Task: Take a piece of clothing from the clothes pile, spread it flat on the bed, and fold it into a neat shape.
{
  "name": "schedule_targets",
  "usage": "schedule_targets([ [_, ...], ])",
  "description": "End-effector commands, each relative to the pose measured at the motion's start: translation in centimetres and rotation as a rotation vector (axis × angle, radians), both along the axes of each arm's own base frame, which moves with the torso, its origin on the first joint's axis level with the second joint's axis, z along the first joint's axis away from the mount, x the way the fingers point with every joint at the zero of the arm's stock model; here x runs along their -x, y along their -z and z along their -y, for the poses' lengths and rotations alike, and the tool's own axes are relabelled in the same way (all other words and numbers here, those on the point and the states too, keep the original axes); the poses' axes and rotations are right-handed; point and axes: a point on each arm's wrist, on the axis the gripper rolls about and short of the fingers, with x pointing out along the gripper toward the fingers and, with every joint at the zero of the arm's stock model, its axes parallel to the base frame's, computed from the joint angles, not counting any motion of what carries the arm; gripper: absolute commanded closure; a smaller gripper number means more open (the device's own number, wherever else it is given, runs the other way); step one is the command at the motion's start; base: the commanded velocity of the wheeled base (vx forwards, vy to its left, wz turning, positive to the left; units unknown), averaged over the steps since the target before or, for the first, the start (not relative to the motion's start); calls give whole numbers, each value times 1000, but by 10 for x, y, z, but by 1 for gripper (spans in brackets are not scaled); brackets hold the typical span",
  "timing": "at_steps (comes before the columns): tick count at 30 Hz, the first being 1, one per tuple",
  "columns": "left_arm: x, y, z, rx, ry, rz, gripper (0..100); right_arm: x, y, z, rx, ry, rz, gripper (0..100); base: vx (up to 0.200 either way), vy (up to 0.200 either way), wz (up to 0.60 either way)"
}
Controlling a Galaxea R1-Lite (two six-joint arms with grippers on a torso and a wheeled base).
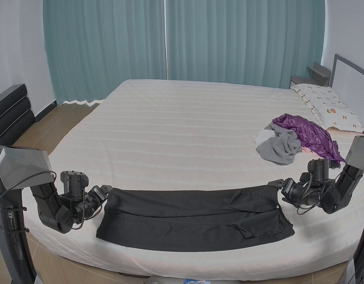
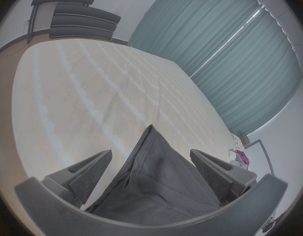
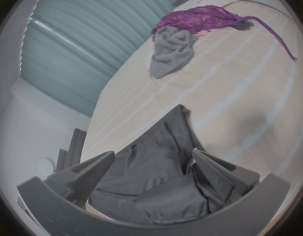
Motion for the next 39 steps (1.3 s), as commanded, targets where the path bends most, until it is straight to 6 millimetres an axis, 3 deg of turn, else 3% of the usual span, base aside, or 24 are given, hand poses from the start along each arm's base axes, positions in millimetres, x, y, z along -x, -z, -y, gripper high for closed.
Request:
schedule_targets([
  [1, 2, -1, 1, 14, 8, -2, 0, -18, 12, -20, 32, -86, 16, 0, 0, 0, 0],
  [8, 2, 1, 1, 18, 14, -7, 0, -57, 26, -27, 95, -144, 28, 0, 0, 0, 0],
  [15, 2, 2, 1, 18, 14, -10, 0, -79, 25, -29, 104, -142, 25, 0, 0, 0, 0],
  [29, 2, 4, 1, 17, 14, -19, 0, -93, 45, -19, 113, -117, 3, 0, 0, 0, 0],
  [39, 1, 5, 1, 16, 15, -16, 0, -95, 48, -13, 119, -100, 0, 0, 0, 0, 0],
])
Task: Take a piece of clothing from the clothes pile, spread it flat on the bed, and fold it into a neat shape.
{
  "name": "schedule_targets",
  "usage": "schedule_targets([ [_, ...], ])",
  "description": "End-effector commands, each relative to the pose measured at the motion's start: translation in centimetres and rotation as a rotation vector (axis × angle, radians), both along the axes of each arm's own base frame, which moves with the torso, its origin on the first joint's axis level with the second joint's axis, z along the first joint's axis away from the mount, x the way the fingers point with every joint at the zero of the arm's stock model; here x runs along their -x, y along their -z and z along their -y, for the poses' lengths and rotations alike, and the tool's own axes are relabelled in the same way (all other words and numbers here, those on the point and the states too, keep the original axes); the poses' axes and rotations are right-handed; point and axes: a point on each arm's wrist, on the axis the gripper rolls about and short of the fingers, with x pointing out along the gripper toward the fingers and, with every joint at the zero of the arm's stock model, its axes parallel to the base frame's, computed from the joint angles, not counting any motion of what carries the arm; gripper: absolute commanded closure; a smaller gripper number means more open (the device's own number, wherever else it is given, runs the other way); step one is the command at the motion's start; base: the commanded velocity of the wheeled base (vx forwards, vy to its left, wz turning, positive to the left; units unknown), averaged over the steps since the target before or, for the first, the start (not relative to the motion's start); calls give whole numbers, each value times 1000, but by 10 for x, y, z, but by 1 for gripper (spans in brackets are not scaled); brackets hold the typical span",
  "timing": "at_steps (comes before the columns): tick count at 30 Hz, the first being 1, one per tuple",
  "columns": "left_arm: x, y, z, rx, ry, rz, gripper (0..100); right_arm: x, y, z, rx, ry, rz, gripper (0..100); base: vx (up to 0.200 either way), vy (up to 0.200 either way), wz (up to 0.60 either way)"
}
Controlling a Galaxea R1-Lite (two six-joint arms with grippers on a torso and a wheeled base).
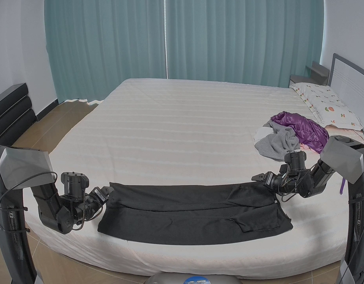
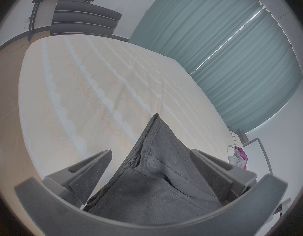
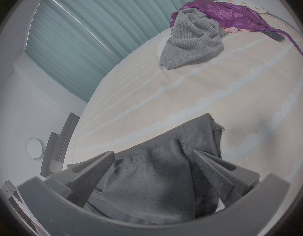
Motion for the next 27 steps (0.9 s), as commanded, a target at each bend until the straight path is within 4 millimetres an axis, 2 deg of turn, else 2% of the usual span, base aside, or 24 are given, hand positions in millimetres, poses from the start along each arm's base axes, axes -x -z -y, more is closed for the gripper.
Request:
schedule_targets([
  [1, 0, 1, 0, -1, 0, -3, 0, 1, 6, 1, 2, 3, -16, 0, 0, 0, 0],
  [4, -1, 1, 0, -1, 0, -2, 0, 1, 10, 1, 2, 3, -23, 0, 0, 0, 0],
  [5, -1, 1, 0, -1, 0, -2, 0, 1, 10, 1, 2, 3, -23, 100, 0, 0, 0],
  [17, -1, 1, 0, 1, -1, 0, 0, 1, 2, 2, -1, 8, -6, 100, 0, 0, 0],
  [27, -1, 1, 0, 1, -1, 0, 0, 3, -26, -1, -5, -5, 71, 100, 0, 0, 0],
])
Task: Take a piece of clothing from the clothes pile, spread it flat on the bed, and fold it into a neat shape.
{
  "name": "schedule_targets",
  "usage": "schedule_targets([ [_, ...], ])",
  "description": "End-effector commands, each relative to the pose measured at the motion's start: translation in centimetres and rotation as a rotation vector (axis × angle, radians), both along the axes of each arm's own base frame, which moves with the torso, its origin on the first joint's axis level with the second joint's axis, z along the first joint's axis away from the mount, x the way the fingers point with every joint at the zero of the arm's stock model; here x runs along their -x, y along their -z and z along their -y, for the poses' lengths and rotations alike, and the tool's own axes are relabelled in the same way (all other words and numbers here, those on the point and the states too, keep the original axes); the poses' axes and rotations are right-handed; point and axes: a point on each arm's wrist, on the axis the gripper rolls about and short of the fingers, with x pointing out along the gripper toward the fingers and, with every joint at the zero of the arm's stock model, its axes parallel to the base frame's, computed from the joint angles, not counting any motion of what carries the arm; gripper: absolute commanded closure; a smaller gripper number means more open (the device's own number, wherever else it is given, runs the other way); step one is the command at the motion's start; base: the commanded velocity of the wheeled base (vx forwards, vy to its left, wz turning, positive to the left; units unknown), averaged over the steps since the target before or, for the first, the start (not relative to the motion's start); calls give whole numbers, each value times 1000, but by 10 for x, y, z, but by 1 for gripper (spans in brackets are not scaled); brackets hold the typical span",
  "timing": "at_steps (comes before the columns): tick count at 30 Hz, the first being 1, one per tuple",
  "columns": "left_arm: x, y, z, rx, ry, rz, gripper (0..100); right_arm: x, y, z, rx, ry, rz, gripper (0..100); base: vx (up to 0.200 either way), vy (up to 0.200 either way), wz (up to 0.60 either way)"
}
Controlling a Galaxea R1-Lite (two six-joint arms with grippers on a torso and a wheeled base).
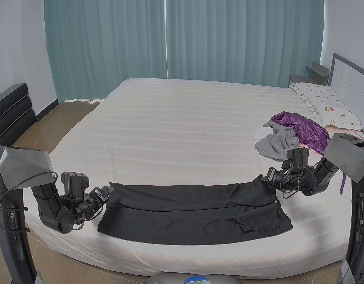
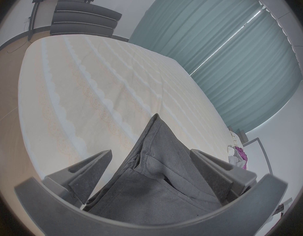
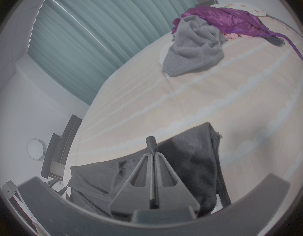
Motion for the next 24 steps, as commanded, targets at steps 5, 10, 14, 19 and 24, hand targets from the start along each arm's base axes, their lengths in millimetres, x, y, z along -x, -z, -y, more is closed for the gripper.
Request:
schedule_targets([
  [5, 0, 0, 0, 0, -1, 0, 0, 0, -12, -5, 4, -15, 68, 100, 0, 0, 0],
  [10, 0, 0, 0, 0, -1, -1, 0, -2, -7, -3, 13, -18, 71, 100, 0, 0, 0],
  [14, 0, 0, 0, 0, -1, 0, 0, -4, 6, -3, 33, -24, 53, 100, 0, 0, 0],
  [19, 0, 0, 0, 0, 0, -3, 0, -12, 17, -6, 61, -5, 50, 100, 0, 0, 0],
  [24, 0, 0, 0, 0, 0, 0, 0, -14, 23, -8, 75, -1, 43, 100, 0, 0, 0],
])
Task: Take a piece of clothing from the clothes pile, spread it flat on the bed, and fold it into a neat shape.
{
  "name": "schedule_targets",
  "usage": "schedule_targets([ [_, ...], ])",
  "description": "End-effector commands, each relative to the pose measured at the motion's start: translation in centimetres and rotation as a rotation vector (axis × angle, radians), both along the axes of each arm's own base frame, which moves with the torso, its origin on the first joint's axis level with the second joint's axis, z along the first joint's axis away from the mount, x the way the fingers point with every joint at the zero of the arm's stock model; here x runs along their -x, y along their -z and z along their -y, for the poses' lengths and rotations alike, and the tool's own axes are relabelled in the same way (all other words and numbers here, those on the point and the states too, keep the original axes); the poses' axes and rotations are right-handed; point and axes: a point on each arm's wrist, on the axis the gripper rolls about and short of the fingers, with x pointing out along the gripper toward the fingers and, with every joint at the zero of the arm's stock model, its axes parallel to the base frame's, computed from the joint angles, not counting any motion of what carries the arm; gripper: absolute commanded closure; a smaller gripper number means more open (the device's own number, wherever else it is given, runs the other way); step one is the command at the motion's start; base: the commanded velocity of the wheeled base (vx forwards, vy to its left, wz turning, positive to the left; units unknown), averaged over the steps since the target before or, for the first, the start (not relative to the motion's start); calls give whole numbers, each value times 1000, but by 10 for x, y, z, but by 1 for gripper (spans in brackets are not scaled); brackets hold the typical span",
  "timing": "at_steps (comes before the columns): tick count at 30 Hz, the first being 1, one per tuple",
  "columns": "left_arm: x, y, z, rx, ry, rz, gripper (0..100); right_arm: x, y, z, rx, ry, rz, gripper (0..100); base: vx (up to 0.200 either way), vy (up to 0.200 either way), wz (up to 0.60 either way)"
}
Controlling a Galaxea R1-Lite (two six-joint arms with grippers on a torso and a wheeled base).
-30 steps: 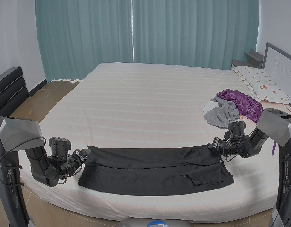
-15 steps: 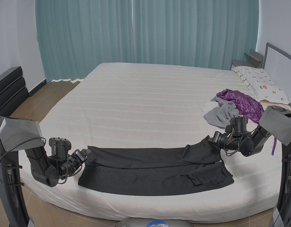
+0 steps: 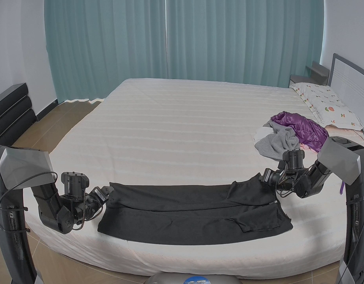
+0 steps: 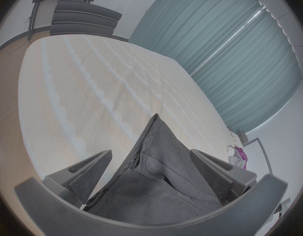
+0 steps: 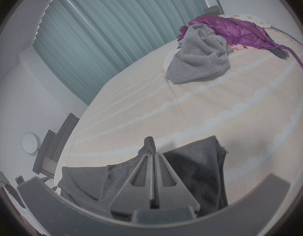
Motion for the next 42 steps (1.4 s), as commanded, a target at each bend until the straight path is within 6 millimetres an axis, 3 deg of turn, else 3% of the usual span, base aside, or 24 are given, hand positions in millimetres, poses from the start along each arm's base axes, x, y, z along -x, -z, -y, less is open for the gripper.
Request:
schedule_targets([
  [1, 0, 0, 0, 0, 0, 0, 0, -1, 11, -1, 2, -3, -19, 100, 0, 0, 0],
  [4, 0, 1, 0, 0, 0, -2, 0, -2, 15, -2, 4, -3, -25, 100, 0, 0, 0],
  [5, 0, 0, 0, 0, 0, 0, 0, -1, 15, -3, 4, -4, -27, 0, 0, 0, 0],
  [10, 0, 0, 0, 0, 0, 1, 0, -1, 10, -3, -2, -4, -13, 0, 0, 0, 0],
  [14, 0, 0, 0, 1, 0, 3, 0, 2, -11, 1, -22, 11, 18, 0, 0, 0, 0],
  [18, -2, -2, 0, 1, -1, 9, 0, 24, -38, 10, -82, 63, 5, 0, 0, 0, 0],
  [23, -1, -6, -1, 6, -4, 46, 0, 54, -47, 21, -141, 133, -41, 0, 0, 0, 0],
  [28, 1, -6, -1, 7, -5, 55, 0, 86, -47, 30, -220, 212, -63, 0, 80, 0, 0],
  [36, 4, -3, 0, -9, 13, 39, 0, 133, -30, 32, -266, 253, -93, 0, 100, 0, 0],
  [42, 8, -2, 1, -21, 100, 13, 0, 150, -21, 32, -301, 277, -123, 0, 0, 0, 0],
])
